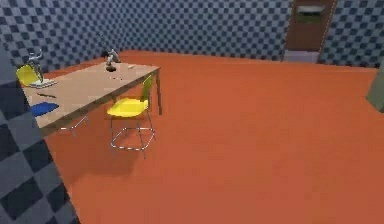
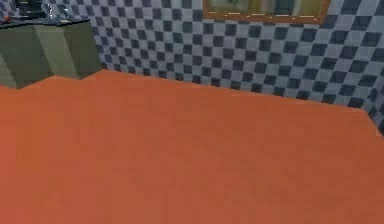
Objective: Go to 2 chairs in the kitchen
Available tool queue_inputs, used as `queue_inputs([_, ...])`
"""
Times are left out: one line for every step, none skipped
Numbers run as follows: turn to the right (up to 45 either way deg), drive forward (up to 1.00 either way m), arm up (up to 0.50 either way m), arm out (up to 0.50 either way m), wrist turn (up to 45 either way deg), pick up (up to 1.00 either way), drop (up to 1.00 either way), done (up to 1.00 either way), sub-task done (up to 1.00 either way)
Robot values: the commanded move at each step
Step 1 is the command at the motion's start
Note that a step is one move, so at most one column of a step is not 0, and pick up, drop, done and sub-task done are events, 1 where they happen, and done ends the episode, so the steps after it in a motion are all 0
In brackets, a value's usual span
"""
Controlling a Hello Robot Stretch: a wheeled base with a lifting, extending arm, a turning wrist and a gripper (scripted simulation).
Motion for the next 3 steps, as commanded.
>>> queue_inputs([6.0, 0.0, 0.0, 0.0, 0.0, 0.0, 0.0, 0.0, 0.0])
queue_inputs([0.0, 1.0, 0.0, 0.0, 0.0, 0.0, 0.0, 0.0, 0.0])
queue_inputs([9.0, 0.0, 0.0, 0.0, 0.0, 0.0, 0.0, 0.0, 0.0])
